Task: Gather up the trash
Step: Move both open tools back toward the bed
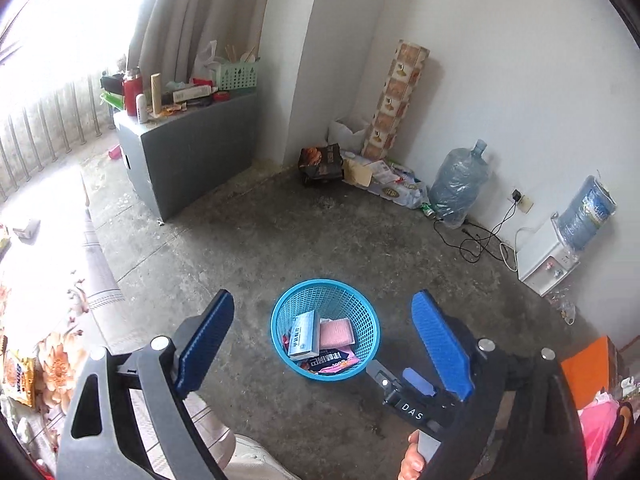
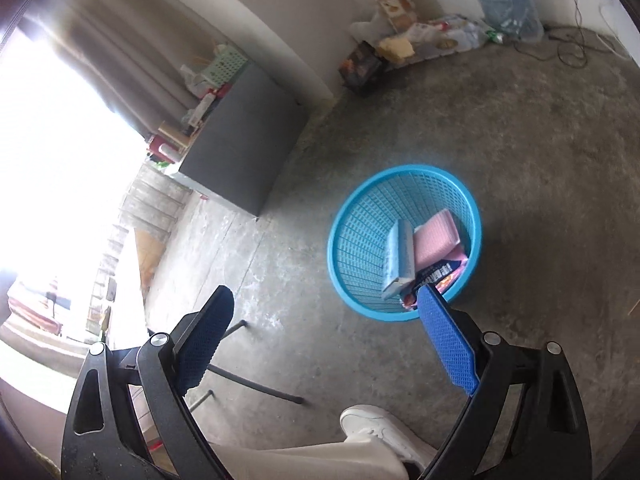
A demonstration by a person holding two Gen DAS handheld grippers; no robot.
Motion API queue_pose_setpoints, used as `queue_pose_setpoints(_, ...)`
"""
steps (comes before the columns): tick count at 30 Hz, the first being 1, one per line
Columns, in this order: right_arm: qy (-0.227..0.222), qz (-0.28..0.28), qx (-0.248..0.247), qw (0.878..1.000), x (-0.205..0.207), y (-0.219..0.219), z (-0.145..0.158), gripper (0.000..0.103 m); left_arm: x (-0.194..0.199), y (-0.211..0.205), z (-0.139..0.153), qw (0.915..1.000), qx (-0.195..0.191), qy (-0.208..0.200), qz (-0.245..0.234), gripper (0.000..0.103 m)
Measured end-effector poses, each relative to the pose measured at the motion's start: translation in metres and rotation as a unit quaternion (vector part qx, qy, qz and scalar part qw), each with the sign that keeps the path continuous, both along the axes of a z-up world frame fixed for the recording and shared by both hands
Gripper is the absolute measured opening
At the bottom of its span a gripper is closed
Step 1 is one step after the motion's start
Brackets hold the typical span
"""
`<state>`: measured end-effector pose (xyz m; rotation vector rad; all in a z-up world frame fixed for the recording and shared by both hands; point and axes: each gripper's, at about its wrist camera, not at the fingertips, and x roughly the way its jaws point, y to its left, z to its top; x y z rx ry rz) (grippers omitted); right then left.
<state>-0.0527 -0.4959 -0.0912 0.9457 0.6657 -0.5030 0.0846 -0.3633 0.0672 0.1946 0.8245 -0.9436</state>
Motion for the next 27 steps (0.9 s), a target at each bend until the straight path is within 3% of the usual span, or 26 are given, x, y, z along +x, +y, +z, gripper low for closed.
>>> queue_pose_setpoints(9,-0.003,0.080,-0.026,0.996,0.017,0.043,0.031,0.089,-0.007,0.107,0.032,0.9978,-0.010,-0.035,0.055,0.092)
queue_pose_setpoints(19,-0.013,0.142,-0.032,0.989,0.031,0.091,0.053,0.089,-0.018,0.208,0.006,0.9901,0.002,-0.045,0.133,0.094)
queue_pose_setpoints(27,-0.021,0.173,-0.033,0.984,0.040,0.113,0.061,0.089,-0.012,0.244,-0.008,0.9837,0.002,-0.021,0.179,0.094)
